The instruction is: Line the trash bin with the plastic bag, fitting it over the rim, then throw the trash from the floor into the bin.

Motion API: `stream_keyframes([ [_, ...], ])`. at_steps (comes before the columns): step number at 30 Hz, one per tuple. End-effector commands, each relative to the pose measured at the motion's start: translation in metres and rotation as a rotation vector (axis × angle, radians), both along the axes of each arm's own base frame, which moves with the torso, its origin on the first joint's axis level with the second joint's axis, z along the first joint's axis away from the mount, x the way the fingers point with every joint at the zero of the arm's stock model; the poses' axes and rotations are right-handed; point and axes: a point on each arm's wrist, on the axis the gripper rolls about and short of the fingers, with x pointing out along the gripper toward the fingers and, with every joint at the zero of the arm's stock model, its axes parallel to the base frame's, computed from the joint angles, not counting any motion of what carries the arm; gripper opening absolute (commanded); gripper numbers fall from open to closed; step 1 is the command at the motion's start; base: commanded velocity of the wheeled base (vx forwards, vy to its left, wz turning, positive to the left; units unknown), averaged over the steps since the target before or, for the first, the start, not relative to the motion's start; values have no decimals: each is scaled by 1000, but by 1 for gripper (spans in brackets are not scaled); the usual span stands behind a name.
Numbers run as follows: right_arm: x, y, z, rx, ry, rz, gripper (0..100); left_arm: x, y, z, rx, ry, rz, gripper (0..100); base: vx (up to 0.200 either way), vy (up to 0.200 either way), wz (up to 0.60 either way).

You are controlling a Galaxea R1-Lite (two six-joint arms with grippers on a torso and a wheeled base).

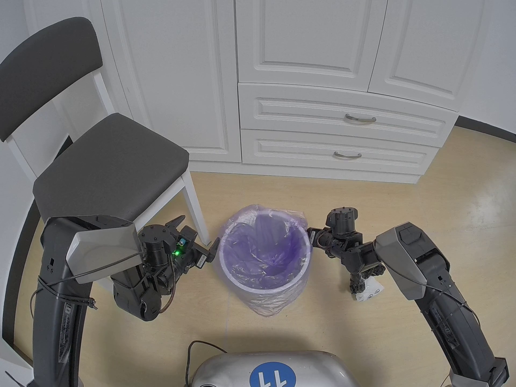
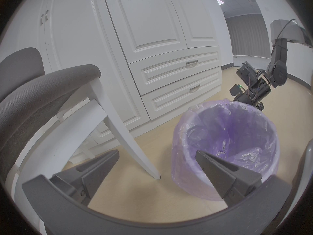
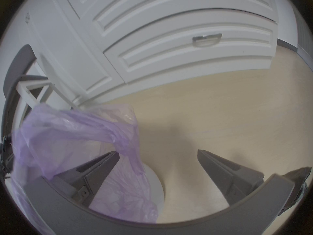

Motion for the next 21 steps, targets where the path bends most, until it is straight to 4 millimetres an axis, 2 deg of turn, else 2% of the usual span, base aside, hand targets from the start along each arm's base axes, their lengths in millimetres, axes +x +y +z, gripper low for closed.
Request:
stream_keyframes([
  [1,-3,14,-2,63,-32,0,100,0,0,2,-1,-4,2,100,0,0,0],
  [13,2,6,4,128,-79,-22,100,0,0,2,-2,-5,0,100,0,0,0],
  [19,7,-11,5,100,-92,-46,100,1,0,3,-3,-10,2,100,0,0,0],
  [21,11,-25,6,35,-115,-47,100,1,0,3,-3,-10,2,100,0,0,0],
])
